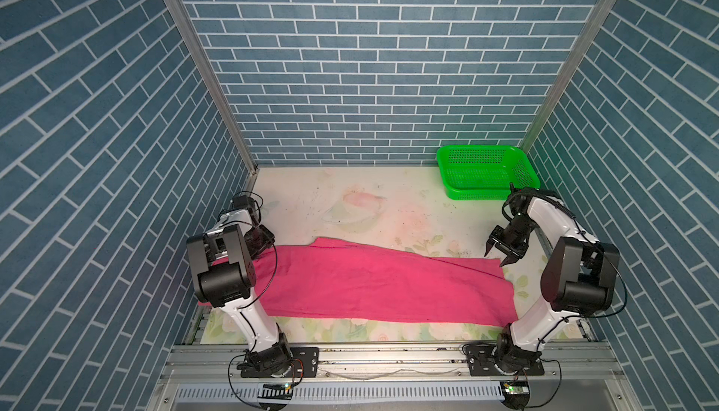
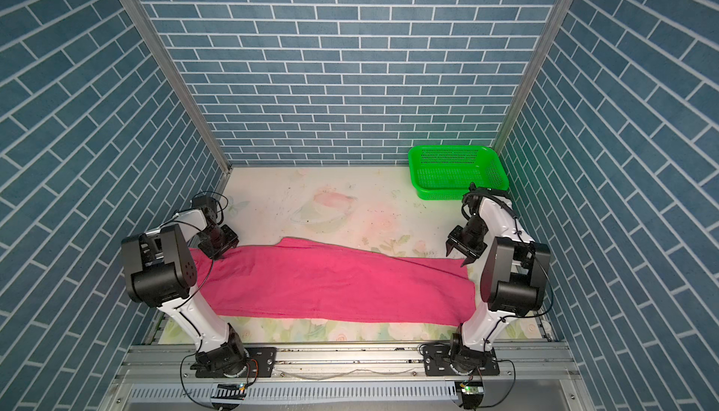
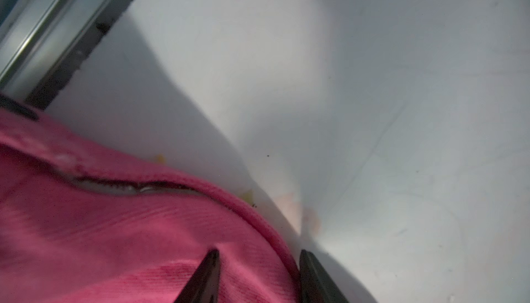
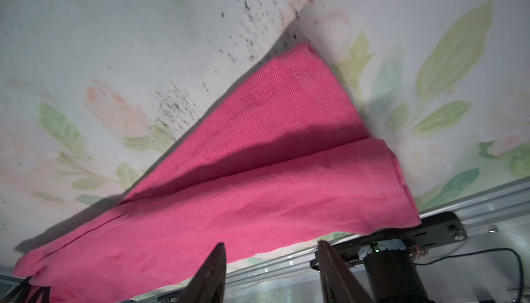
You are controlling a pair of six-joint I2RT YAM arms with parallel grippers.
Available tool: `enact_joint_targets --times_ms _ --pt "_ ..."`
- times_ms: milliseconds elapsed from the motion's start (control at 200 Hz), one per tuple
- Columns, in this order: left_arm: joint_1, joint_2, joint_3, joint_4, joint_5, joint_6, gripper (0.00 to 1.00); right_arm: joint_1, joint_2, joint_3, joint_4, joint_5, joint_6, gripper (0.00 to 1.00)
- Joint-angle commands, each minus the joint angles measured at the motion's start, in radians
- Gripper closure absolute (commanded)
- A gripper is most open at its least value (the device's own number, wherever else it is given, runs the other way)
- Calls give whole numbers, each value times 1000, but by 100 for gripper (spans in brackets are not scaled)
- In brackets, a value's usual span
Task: Roll up the long pants
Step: Move the long pant to the center of the board.
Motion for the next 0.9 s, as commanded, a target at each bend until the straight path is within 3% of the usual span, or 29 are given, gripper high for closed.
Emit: enact_joint_targets --times_ms 0,35,675,895 --pt "0 25 -72 47 24 4 92 10 30 -56 56 -74 115 48" --pt "-1 21 -83 52 28 4 100 15 33 -70 70 -84 131 48" --pt "0 22 -101 56 -11 62 100 158 173 -172 278 -133 308 49" --pt "0 12 -115 67 3 69 100 161 276 -106 293 -76 288 52"
